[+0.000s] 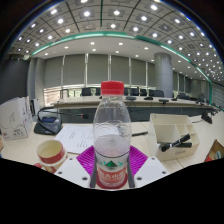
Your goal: Pour water
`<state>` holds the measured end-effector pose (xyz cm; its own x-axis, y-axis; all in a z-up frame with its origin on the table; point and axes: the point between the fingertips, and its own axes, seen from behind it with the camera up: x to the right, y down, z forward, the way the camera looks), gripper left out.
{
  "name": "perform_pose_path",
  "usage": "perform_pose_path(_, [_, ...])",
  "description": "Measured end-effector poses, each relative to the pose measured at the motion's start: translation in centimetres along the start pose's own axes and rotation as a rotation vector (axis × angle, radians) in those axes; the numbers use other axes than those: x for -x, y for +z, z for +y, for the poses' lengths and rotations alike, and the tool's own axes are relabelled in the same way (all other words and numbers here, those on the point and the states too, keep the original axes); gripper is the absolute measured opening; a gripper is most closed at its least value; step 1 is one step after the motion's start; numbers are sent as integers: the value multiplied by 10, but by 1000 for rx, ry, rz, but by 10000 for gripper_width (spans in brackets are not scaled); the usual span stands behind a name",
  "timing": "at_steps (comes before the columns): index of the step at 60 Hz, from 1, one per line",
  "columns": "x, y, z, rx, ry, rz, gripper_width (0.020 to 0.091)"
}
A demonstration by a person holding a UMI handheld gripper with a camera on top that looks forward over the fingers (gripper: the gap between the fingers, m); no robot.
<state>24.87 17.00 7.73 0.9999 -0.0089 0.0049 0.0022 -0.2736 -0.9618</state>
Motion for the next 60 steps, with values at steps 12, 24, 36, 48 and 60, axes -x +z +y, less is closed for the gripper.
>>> perform_pose_path(12, [4, -9, 14, 101, -4, -13, 856])
perform_pose_path(24, [9, -65, 6, 189, -14, 34, 859])
perform_pose_path(36, [43, -168, -4, 304, 27, 54, 858])
perform_pose_path(48, [84, -293, -15, 393, 28, 68, 859])
perform_pose_path(60, [115, -387, -28, 398, -15, 55, 858])
